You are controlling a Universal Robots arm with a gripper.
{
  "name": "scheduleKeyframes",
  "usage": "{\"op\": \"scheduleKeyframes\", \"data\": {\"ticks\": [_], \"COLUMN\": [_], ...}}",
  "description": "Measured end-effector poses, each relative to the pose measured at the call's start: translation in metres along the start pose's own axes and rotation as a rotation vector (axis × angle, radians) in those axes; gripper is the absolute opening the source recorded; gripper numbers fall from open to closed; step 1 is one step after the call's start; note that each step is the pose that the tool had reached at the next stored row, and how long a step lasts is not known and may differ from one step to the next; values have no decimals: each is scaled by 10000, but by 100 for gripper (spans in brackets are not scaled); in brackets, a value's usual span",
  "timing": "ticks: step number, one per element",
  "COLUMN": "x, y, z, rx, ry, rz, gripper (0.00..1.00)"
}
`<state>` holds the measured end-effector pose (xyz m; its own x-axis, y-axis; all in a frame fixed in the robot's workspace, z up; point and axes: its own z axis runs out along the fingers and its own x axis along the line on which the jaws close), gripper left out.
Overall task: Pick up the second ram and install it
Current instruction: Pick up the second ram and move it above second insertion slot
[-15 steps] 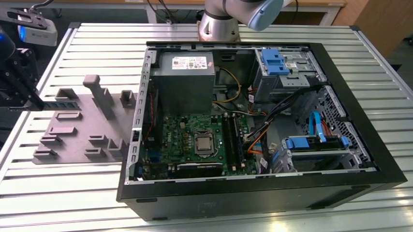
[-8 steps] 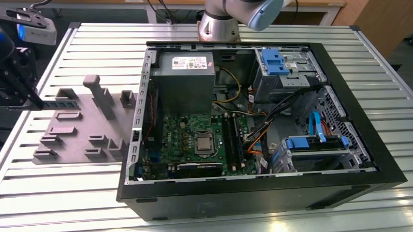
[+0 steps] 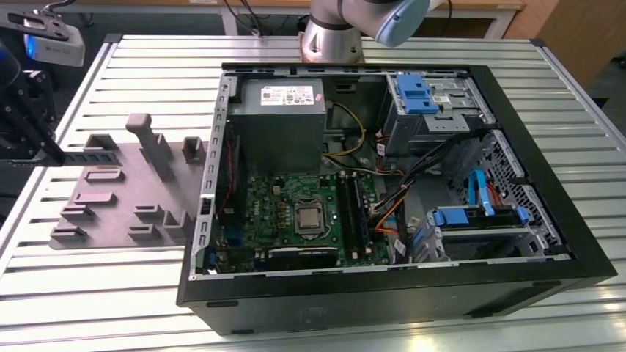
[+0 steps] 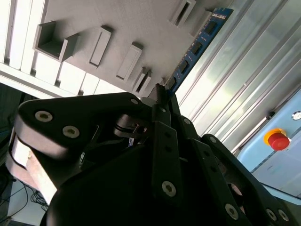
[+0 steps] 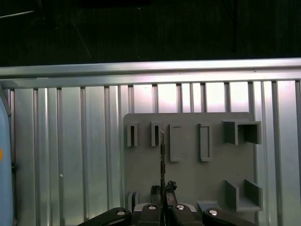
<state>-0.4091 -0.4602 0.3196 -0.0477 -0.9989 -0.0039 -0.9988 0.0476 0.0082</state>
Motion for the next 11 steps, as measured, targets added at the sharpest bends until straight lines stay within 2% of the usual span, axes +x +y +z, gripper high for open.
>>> {"op": "scheduleKeyframes", "data": {"ticks": [11], "x": [0], "y": [0], "z": [-20], "rx": [0], "ry": [-1], "rz": [0], "gripper": [14]}}
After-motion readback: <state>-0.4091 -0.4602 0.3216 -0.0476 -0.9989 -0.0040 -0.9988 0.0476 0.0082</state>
